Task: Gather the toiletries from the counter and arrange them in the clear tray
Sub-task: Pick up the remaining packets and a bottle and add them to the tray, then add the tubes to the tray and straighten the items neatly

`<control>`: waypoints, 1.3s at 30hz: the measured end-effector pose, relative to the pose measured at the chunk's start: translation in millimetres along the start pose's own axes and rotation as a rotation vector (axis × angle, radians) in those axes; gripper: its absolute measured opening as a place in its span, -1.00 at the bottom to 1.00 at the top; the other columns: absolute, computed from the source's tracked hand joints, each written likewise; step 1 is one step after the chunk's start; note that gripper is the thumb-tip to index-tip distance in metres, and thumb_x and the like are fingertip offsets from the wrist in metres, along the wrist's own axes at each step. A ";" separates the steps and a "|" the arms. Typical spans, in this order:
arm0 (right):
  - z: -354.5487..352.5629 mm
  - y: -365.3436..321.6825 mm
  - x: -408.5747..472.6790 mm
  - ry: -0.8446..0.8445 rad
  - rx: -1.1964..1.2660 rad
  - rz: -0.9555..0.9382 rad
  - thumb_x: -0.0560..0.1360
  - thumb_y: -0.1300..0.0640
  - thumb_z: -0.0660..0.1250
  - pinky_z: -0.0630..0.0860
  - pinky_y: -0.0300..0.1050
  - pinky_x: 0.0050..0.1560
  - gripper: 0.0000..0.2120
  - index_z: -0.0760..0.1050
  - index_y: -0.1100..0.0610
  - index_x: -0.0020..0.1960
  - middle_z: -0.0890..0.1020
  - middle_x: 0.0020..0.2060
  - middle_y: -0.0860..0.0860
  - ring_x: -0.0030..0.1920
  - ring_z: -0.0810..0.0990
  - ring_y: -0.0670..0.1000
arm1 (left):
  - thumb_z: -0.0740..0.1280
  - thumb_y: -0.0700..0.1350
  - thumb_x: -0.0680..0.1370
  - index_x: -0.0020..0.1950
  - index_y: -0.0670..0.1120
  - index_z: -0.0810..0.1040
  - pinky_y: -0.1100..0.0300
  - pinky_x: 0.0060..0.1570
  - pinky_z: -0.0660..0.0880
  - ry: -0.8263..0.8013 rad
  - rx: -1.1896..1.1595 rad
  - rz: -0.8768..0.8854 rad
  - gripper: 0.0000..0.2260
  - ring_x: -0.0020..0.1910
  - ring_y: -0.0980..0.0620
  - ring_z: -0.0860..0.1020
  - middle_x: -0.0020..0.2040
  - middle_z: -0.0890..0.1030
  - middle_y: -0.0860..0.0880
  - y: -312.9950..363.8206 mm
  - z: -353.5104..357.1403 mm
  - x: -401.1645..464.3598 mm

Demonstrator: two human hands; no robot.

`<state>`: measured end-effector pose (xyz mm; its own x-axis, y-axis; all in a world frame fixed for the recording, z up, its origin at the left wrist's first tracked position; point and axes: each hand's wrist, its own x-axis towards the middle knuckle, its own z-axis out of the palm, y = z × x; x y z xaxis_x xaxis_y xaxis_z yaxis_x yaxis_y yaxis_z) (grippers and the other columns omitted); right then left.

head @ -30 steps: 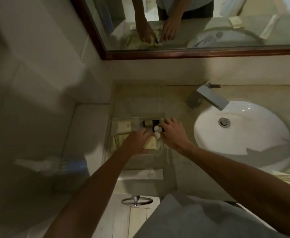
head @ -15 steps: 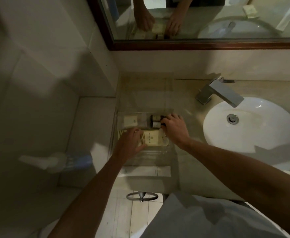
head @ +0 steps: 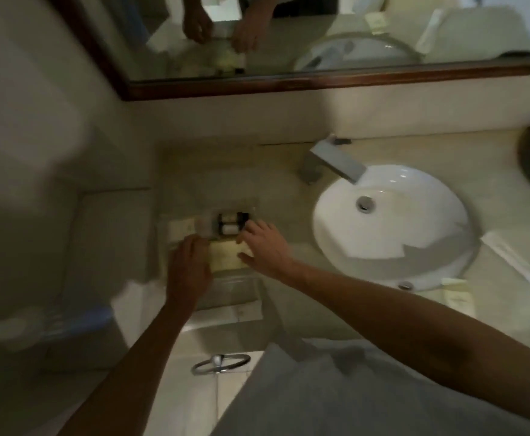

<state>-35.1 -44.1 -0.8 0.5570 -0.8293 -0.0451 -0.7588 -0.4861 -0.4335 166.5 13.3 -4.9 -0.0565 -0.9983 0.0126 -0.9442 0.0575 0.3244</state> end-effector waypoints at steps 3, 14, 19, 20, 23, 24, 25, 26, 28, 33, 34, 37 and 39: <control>-21.8 44.4 -54.3 0.057 0.021 0.098 0.40 0.07 0.42 0.43 0.07 0.05 -0.74 0.55 0.07 0.08 0.55 0.07 0.09 0.11 0.48 0.15 | 0.41 -0.34 0.15 0.18 -0.18 0.46 -0.10 0.04 0.44 -0.008 -0.078 0.162 -0.41 0.12 -0.23 0.46 0.13 0.53 -0.24 82.8 29.6 12.1; -107.3 268.6 -346.7 0.203 -0.062 0.896 0.43 0.20 0.38 0.51 0.05 0.07 -0.76 0.55 0.09 0.10 0.56 0.09 0.07 0.04 0.53 0.12 | 0.39 -0.28 0.35 0.36 -0.02 0.37 0.01 0.10 0.43 -0.473 -0.033 0.824 -0.41 0.22 -0.10 0.44 0.33 0.44 -0.06 394.6 147.9 23.5; -131.3 343.8 -411.0 0.147 -0.131 1.121 0.41 0.12 0.38 0.51 0.11 0.07 -0.56 0.47 0.14 0.28 0.54 0.14 0.13 0.08 0.51 0.18 | 0.37 -0.31 0.41 0.32 -0.04 0.50 0.01 0.19 0.49 -0.462 0.232 1.301 -0.52 0.24 -0.09 0.52 0.32 0.54 -0.06 461.3 195.0 17.6; -134.0 355.9 -416.9 0.138 -0.115 1.149 0.43 0.07 0.38 0.48 0.11 0.08 -0.52 0.43 0.14 0.32 0.52 0.16 0.14 0.11 0.49 0.19 | 0.27 -0.32 0.45 0.32 -0.03 0.50 0.03 0.24 0.45 -0.490 0.287 1.331 -0.54 0.27 -0.06 0.51 0.31 0.54 -0.03 469.3 201.4 16.0; -135.2 381.8 -425.4 0.083 -0.068 1.188 0.45 -0.09 0.41 0.45 0.13 0.11 -0.44 0.38 0.14 0.34 0.46 0.22 0.15 0.16 0.45 0.20 | 0.04 -0.27 0.50 0.35 -0.03 0.41 0.01 0.39 0.27 -0.481 0.501 1.327 -0.55 0.33 -0.08 0.41 0.34 0.47 -0.05 490.2 206.8 12.7; -133.8 386.7 -424.6 0.085 -0.051 1.188 0.46 -0.09 0.41 0.45 0.13 0.11 -0.48 0.41 0.14 0.31 0.45 0.21 0.15 0.16 0.45 0.20 | 0.11 -0.23 0.54 0.37 -0.05 0.36 0.00 0.42 0.20 -0.485 0.540 1.307 -0.61 0.35 -0.10 0.37 0.37 0.41 -0.08 493.8 206.7 12.2; -133.2 388.1 -421.9 0.094 -0.044 1.179 0.47 -0.06 0.40 0.45 0.12 0.10 -0.55 0.45 0.13 0.26 0.46 0.18 0.15 0.14 0.45 0.20 | 0.22 -0.15 0.55 0.39 -0.09 0.33 -0.01 0.43 0.15 -0.514 0.540 1.263 -0.60 0.35 -0.12 0.34 0.38 0.38 -0.11 496.8 205.1 12.2; -130.9 388.7 -418.2 0.106 -0.042 1.153 0.47 -0.01 0.38 0.45 0.10 0.08 -0.65 0.50 0.13 0.19 0.48 0.14 0.16 0.11 0.47 0.20 | 0.31 -0.09 0.52 0.39 -0.12 0.32 -0.02 0.42 0.14 -0.548 0.523 1.213 -0.54 0.34 -0.14 0.34 0.38 0.37 -0.13 497.5 204.3 11.0; -129.4 381.7 -405.8 0.133 -0.014 1.067 0.47 0.04 0.36 0.46 0.08 0.00 -0.80 0.55 0.13 0.02 0.54 0.00 0.14 0.01 0.52 0.20 | 0.36 -0.06 0.47 0.37 -0.15 0.33 -0.02 0.37 0.21 -0.579 0.434 1.113 -0.49 0.28 -0.17 0.37 0.32 0.42 -0.17 492.5 201.9 6.3; -124.3 333.5 -354.9 0.214 0.198 0.948 0.47 -0.01 0.39 0.36 -0.14 -0.35 -0.80 0.40 0.02 -0.22 0.51 -0.30 -0.05 -0.33 0.48 -0.06 | 0.33 -0.01 0.47 0.31 -0.16 0.34 -0.01 0.19 0.34 -0.560 0.200 0.805 -0.54 0.13 -0.17 0.45 0.18 0.48 -0.16 438.7 181.3 15.2; -118.0 322.4 -342.2 0.205 0.211 0.910 0.46 0.02 0.40 0.33 -0.17 -0.37 -0.82 0.41 0.01 -0.21 0.51 -0.32 -0.07 -0.34 0.48 -0.08 | 0.32 0.02 0.48 0.30 -0.14 0.34 -0.01 0.18 0.34 -0.555 0.171 0.730 -0.54 0.13 -0.16 0.44 0.18 0.47 -0.15 418.3 172.4 19.2; -95.3 280.5 -295.0 0.168 0.243 0.776 0.42 0.05 0.41 0.31 -0.19 -0.37 -0.85 0.43 0.01 -0.20 0.52 -0.31 -0.06 -0.33 0.49 -0.06 | 0.29 -0.02 0.47 0.31 -0.12 0.33 -0.02 0.12 0.36 -0.519 0.090 0.465 -0.56 0.14 -0.16 0.44 0.20 0.46 -0.13 341.9 141.8 27.7; -80.8 246.2 -256.4 0.108 0.253 0.716 0.42 0.04 0.40 0.40 -0.20 -0.37 -0.87 0.45 0.00 -0.20 0.52 -0.31 -0.08 -0.34 0.52 -0.08 | 0.28 -0.04 0.45 0.32 -0.12 0.33 -0.05 0.09 0.38 -0.490 0.068 0.329 -0.54 0.15 -0.18 0.44 0.22 0.45 -0.14 287.7 118.3 30.7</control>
<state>-392.1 26.5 -23.2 -0.0869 -0.9468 -0.3099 -0.8147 0.2465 -0.5249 -145.3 -0.1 -23.0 -0.4780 -0.8096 -0.3408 -0.8693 0.3805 0.3155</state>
